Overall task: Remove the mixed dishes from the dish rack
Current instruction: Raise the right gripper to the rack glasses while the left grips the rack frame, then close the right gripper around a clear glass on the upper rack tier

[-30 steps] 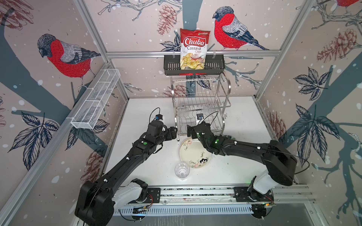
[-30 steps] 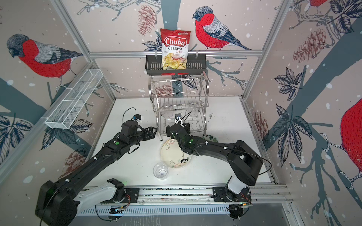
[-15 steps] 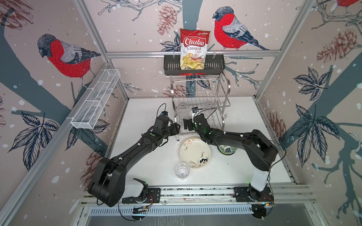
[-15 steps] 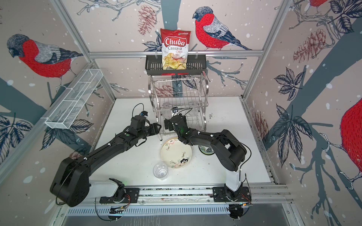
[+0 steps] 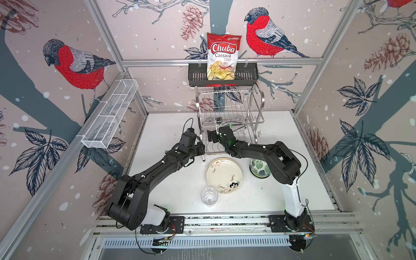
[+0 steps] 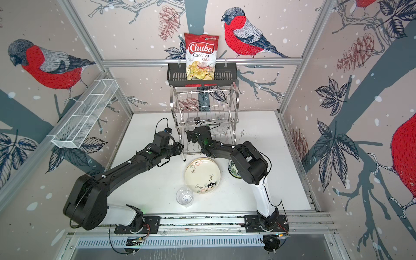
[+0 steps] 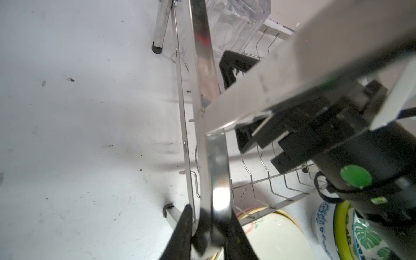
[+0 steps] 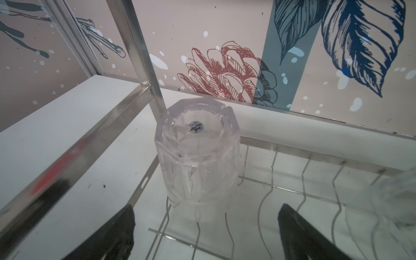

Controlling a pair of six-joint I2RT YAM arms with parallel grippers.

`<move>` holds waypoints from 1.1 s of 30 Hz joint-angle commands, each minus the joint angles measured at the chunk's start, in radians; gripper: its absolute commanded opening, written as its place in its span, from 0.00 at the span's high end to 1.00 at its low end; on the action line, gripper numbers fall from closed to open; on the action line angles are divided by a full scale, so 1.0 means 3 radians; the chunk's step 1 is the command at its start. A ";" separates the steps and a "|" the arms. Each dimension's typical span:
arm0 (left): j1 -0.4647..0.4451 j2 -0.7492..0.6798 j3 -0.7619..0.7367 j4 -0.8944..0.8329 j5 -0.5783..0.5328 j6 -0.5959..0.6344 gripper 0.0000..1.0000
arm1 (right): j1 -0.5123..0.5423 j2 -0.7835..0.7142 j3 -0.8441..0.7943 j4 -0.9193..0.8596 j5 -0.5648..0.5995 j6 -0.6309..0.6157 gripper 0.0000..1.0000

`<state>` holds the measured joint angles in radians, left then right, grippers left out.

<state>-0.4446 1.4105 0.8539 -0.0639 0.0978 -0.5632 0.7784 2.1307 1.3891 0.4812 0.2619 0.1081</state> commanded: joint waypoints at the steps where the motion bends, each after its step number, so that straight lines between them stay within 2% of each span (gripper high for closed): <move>1: -0.0038 0.0025 0.0042 -0.0039 -0.0032 -0.0024 0.79 | -0.0023 0.0112 0.0149 0.0133 -0.0065 -0.0098 0.01; 6: -0.0141 0.0071 0.0100 -0.0134 -0.0100 0.0003 0.82 | -0.0031 0.0314 0.0321 0.0282 -0.0091 -0.0224 0.01; 16: -0.0194 0.0146 0.0247 -0.0378 -0.0151 0.0120 0.85 | -0.0102 0.0708 0.0862 0.0199 -0.0058 -0.0257 0.01; 27: -0.0187 0.0084 0.0265 -0.0514 -0.0243 0.0172 0.86 | -0.0185 0.1187 0.1611 -0.0116 -0.0075 -0.0293 0.00; 33: -0.0164 0.0119 0.0283 -0.0546 -0.0234 0.0171 0.87 | -0.0201 0.1296 0.1746 -0.0192 -0.0080 -0.0281 0.09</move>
<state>-0.4946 1.4441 0.9321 -0.1703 0.0017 -0.5148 0.7246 2.5019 1.9022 0.4595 0.2249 0.0296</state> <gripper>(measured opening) 0.180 0.929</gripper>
